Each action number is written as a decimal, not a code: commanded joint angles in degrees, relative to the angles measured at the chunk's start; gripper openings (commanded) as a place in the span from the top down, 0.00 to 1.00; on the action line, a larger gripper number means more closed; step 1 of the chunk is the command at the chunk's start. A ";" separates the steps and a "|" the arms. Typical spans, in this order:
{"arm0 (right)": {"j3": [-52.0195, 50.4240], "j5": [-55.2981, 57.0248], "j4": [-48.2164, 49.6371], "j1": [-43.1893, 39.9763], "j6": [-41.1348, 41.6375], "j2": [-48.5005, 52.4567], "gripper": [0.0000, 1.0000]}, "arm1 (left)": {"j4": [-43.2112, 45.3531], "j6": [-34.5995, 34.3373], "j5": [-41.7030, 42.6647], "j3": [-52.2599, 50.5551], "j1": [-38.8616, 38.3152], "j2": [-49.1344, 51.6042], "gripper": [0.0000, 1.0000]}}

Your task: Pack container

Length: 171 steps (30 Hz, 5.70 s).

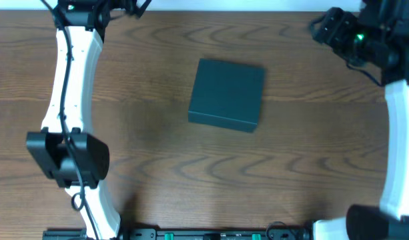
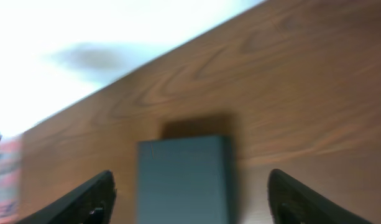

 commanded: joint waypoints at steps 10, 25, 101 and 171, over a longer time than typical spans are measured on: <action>-16.17 28.02 -7.06 0.87 -5.40 -6.08 0.21 | -35.80 52.35 -36.79 -6.99 -2.84 -7.58 0.04; -49.99 16.90 21.90 0.44 8.48 -7.80 0.77 | -6.62 49.55 -25.83 -43.50 -4.87 -8.57 0.03; -49.96 -4.31 50.90 10.25 18.18 8.61 0.99 | -1.62 41.16 -11.82 -43.69 -17.33 -3.91 0.94; -42.60 -8.87 44.68 1.99 3.30 0.17 0.40 | -17.75 46.69 -29.27 -27.12 -10.58 -10.43 0.94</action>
